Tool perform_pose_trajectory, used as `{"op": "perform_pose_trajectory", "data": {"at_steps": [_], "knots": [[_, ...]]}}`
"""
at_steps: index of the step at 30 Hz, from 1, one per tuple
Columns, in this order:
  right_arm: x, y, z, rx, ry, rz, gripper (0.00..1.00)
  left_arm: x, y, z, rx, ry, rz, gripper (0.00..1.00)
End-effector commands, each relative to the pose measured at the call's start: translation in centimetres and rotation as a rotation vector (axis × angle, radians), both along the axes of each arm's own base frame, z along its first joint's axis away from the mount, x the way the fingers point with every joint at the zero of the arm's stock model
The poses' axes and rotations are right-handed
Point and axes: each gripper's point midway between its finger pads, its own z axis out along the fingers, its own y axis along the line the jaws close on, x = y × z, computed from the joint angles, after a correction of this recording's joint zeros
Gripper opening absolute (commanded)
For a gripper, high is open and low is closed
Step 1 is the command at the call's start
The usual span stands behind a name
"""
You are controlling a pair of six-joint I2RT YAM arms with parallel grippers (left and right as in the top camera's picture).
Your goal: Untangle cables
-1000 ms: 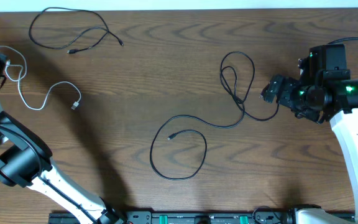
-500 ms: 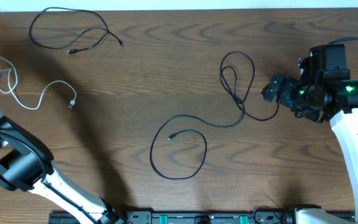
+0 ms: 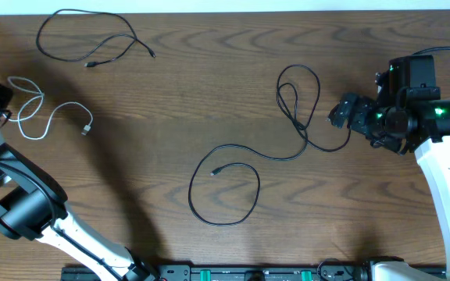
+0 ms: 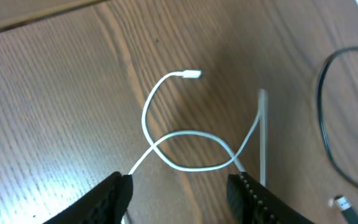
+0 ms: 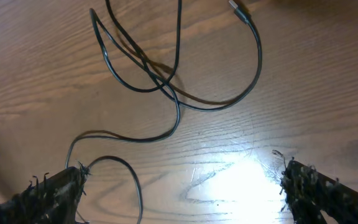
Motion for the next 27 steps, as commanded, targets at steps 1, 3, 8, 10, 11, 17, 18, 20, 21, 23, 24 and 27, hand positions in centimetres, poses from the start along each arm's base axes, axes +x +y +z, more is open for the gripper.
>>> {"op": "perform_pose_trajectory", "data": {"at_steps": [1,3,8,10,11,17,18,20,21,23,24,27], "knots": [[0.1,0.2,0.1,0.006,-0.003,-0.003,0.99,-0.7,0.1,-1.0,-0.01,0.033,0.008,0.6],[0.1,0.2,0.1,0.006,-0.003,-0.003,0.99,-0.9,-0.1,-0.6,-0.012,0.033,0.007,0.6],[0.1,0.2,0.1,0.003,-0.005,0.005,0.99,0.3,-2.3,4.5,-0.042,-0.108,-0.079,0.6],[0.1,0.1,0.1,-0.002,-0.007,0.006,0.99,1.0,-3.7,7.4,-0.072,-0.199,-0.117,0.6],[0.1,0.1,0.1,-0.002,-0.008,0.006,0.99,1.1,-4.3,8.6,-0.088,-0.235,-0.127,0.6],[0.3,0.1,0.1,-0.002,-0.013,0.005,0.99,-0.7,-9.5,9.3,-0.27,-0.201,-0.154,0.6],[0.3,0.1,0.2,-0.001,-0.017,0.006,0.99,-1.5,-10.0,8.3,-0.287,-0.144,-0.133,0.6],[0.5,0.2,0.3,-0.001,-0.026,0.006,0.99,-3.0,-10.6,5.8,-0.298,-0.014,-0.09,0.6],[0.6,0.2,0.3,0.0,-0.028,0.006,0.99,-3.2,-10.9,4.9,-0.304,0.022,-0.086,0.6],[0.7,0.2,0.4,0.0,-0.033,0.005,0.99,-3.2,-11.9,2.9,-0.331,0.074,-0.095,0.6],[0.7,0.2,0.4,0.001,-0.035,0.005,0.99,-3.2,-12.4,2.1,-0.344,0.092,-0.101,0.6],[0.8,0.2,0.4,0.003,-0.036,0.003,0.99,-2.9,-13.8,-0.6,-0.388,0.14,-0.107,0.7]]}}
